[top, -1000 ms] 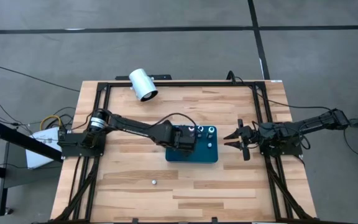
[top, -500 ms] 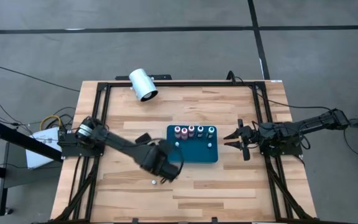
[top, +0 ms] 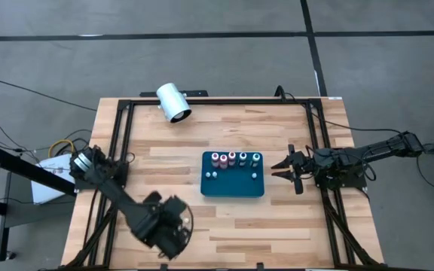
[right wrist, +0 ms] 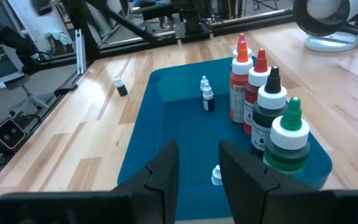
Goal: Pick & Place food coloring
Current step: Put the small green food coloring bottle into the blue bin
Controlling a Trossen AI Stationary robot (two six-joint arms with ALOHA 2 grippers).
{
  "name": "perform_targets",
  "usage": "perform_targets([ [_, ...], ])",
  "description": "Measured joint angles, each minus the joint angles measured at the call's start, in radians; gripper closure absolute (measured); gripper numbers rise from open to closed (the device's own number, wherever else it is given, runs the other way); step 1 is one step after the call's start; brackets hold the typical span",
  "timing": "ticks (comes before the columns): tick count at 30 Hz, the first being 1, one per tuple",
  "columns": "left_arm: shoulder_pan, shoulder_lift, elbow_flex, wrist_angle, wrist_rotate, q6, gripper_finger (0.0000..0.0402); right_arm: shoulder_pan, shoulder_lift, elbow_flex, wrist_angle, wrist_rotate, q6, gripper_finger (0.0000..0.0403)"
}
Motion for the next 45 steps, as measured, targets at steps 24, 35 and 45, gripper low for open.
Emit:
perform_targets([
  [24, -0.13, 0.005, -0.345, 0.548, -0.14, -0.176, 0.0216, 0.0, 0.0, 0.0, 0.0, 0.0, 0.002, 0.0301],
  [35, -0.13, 0.005, -0.46, 0.682, -0.164, -0.169, 0.0162, 0.0, 0.0, 0.0, -0.022, 0.0, 0.001, 0.0301],
  [45, -0.104, 0.005, -0.523, 0.782, -0.177, -0.132, 0.0156, 0.0, 0.0, 0.0, -0.033, 0.001, -0.008, 0.0301],
])
